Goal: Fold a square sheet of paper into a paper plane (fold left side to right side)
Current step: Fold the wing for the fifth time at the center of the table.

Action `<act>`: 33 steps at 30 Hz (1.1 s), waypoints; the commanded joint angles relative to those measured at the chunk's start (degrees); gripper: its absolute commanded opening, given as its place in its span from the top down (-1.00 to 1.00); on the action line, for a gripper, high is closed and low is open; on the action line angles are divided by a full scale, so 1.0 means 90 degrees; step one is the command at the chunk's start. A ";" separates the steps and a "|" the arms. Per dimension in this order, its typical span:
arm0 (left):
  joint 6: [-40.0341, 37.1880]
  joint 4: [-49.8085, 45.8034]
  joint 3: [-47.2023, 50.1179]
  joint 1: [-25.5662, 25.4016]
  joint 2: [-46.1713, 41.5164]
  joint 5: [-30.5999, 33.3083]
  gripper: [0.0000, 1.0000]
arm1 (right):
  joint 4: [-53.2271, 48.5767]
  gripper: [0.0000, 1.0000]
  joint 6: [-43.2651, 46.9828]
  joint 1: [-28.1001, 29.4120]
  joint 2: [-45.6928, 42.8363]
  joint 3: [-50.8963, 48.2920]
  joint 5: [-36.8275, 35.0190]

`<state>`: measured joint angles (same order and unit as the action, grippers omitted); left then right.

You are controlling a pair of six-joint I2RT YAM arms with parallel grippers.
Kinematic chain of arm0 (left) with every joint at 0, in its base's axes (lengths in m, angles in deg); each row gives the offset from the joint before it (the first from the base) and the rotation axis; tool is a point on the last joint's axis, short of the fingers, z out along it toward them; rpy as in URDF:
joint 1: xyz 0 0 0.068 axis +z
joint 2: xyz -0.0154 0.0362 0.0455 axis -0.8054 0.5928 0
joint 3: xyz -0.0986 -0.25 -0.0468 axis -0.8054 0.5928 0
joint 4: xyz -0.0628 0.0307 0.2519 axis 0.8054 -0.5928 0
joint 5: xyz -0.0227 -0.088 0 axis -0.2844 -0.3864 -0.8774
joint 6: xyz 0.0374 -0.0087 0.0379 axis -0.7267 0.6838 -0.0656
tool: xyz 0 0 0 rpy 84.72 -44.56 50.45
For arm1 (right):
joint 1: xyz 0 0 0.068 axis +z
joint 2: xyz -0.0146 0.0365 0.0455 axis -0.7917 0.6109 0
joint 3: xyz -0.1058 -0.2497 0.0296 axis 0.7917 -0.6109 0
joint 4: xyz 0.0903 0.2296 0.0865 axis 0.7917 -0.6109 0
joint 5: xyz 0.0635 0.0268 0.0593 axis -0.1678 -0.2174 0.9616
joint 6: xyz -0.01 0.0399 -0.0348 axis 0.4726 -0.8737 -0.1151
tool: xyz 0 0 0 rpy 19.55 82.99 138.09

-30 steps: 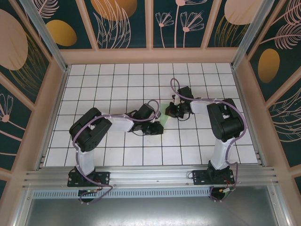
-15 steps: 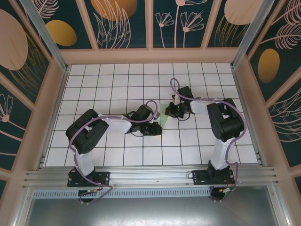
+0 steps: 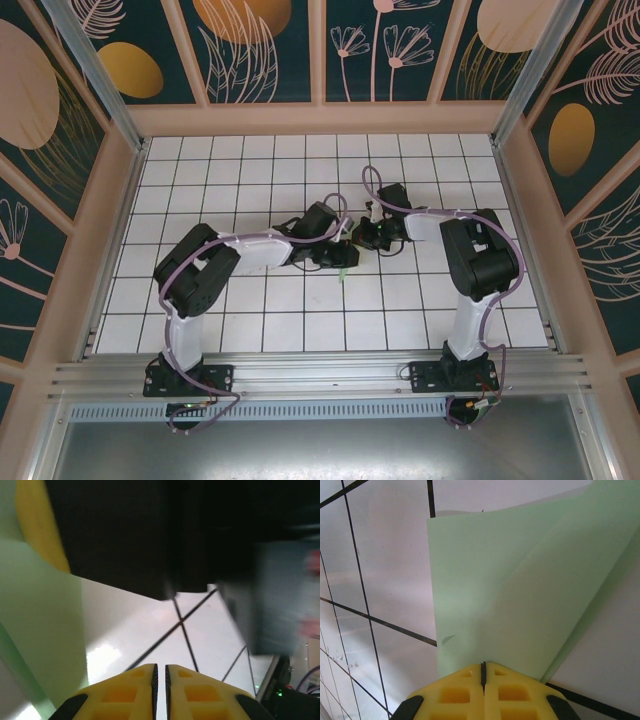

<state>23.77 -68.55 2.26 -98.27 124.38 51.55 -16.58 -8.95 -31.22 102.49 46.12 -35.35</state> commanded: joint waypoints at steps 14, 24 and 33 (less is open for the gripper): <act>-0.0187 -0.0303 0.0618 0.0022 0.0082 0.0095 0.74 | -0.0451 1.00 0.0118 0.0056 0.0328 0.0056 -0.0457; -0.0335 -0.0392 0.1137 -0.0159 -0.0343 -0.0039 0.74 | -0.0526 1.00 0.0128 0.0060 0.0348 0.0094 -0.0495; -0.0322 -0.0402 0.1569 -0.0154 -0.0753 0.0041 0.74 | -0.0461 1.00 0.0147 0.0057 0.0272 0.0156 -0.0441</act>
<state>22.09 -67.02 14.61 -98.99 119.20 52.60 -18.07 -8.91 -30.96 102.82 47.04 -35.42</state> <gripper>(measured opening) 0.131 0.060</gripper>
